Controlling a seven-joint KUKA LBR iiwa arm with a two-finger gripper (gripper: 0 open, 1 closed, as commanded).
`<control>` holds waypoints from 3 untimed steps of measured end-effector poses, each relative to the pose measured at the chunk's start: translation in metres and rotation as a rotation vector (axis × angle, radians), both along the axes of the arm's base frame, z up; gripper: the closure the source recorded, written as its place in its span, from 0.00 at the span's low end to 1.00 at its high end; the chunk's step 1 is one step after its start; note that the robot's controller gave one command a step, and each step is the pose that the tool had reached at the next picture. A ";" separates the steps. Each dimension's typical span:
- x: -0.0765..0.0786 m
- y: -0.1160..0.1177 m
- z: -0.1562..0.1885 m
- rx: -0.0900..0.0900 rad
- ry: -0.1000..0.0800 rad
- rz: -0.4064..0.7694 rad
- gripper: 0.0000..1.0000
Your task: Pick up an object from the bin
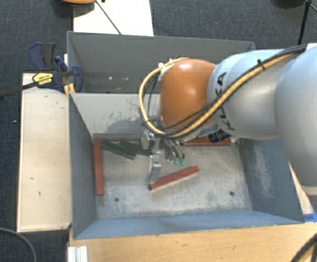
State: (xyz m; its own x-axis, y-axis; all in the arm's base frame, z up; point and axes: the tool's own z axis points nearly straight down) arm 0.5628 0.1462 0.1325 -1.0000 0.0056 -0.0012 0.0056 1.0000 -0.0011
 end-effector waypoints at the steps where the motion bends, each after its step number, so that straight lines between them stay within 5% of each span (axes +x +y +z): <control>1: -0.032 -0.043 -0.023 0.002 -0.001 -0.002 0.00; 2: -0.026 -0.058 -0.062 0.002 -0.001 -0.034 1.00; 3: -0.026 -0.058 -0.062 0.002 -0.001 -0.037 1.00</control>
Offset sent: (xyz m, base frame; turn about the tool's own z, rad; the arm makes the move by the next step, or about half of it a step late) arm -0.0269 -0.0584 -0.0625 0.0294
